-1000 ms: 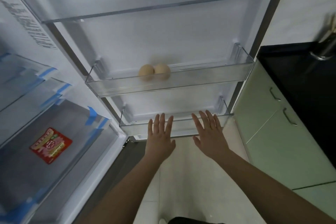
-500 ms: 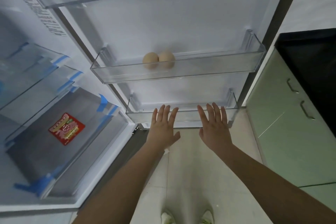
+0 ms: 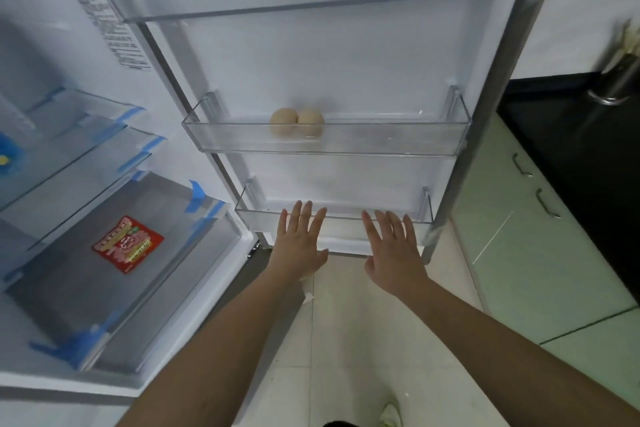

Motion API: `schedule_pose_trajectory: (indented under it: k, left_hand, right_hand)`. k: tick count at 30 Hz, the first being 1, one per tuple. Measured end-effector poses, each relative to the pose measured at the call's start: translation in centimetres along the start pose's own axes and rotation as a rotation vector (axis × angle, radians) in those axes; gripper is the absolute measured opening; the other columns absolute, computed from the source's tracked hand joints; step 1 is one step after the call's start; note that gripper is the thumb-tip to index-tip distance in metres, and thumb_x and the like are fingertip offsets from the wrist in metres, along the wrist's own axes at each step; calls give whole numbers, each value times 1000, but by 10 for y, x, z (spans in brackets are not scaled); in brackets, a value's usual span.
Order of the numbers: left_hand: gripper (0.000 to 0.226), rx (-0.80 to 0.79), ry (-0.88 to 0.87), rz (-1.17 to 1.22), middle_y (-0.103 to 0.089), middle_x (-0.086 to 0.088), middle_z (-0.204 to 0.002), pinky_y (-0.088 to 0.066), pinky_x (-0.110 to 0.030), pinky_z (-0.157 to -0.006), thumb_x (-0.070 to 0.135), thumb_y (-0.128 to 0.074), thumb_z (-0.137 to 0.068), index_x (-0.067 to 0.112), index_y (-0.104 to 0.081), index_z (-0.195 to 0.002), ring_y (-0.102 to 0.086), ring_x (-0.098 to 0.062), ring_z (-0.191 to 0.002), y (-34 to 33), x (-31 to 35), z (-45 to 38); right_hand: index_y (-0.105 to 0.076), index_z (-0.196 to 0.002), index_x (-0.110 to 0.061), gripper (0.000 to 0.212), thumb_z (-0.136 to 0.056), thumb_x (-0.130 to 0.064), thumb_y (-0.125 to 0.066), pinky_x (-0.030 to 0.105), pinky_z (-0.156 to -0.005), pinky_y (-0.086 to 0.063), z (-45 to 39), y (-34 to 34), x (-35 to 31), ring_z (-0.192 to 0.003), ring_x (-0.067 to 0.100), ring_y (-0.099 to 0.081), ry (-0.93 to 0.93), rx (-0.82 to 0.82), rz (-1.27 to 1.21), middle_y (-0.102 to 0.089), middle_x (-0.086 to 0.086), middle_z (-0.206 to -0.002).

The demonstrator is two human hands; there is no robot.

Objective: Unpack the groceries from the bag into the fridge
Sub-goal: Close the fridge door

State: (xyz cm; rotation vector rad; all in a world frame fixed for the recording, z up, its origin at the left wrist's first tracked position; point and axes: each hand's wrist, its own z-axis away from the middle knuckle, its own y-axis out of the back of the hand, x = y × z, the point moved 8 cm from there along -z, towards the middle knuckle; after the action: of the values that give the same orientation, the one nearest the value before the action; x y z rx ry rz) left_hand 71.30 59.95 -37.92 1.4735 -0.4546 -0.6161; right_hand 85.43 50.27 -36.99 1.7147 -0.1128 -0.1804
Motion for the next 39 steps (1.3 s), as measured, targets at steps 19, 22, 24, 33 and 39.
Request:
schedule_pose_trajectory:
  k: [19,22,24,33,39]
  left_hand:
    - [87,78,-176,222,17,-3,-161,5,-42,-119,43,-48,-94,26,15,-152,16,-22,-147,0,28,171]
    - [85,77,-180,234,14,-3,-161,4,-42,-120,44,-47,-95,24,12,-152,15,-22,-147,3,24,186]
    - [82,75,-171,229,12,-3,-162,2,-42,-120,46,-45,-96,24,10,-152,14,-21,-147,4,17,191]
    - [70,99,-257,226,-1,-1,-163,3,-41,-120,50,-36,-98,24,-3,-154,8,-17,-148,18,43,215]
    - [66,73,-238,268,-19,1,-160,1,-40,-120,48,-35,-99,21,-11,-154,-5,-17,-148,22,73,229]
  right_hand:
    - [1,-154,-13,84,-89,-25,-52,36,-119,5,139,17,-84,-148,27,7,-83,-105,-129,6,12,-161]
    - [-1,-154,-14,80,-91,-13,-51,32,-118,5,150,22,-97,-149,25,7,-27,-122,-200,4,11,-162]
    - [-7,-154,-14,75,-92,-8,-49,29,-118,1,157,29,-102,-149,23,1,21,-111,-276,-4,8,-162]
    - [-50,-134,-17,45,-90,-19,-56,40,-109,-35,195,61,-98,-128,21,-46,73,152,-409,-53,3,-136]
    - [-65,-110,-23,22,-92,-21,-53,29,-91,-37,214,67,-59,-103,16,-54,-21,206,-496,-64,-4,-111]
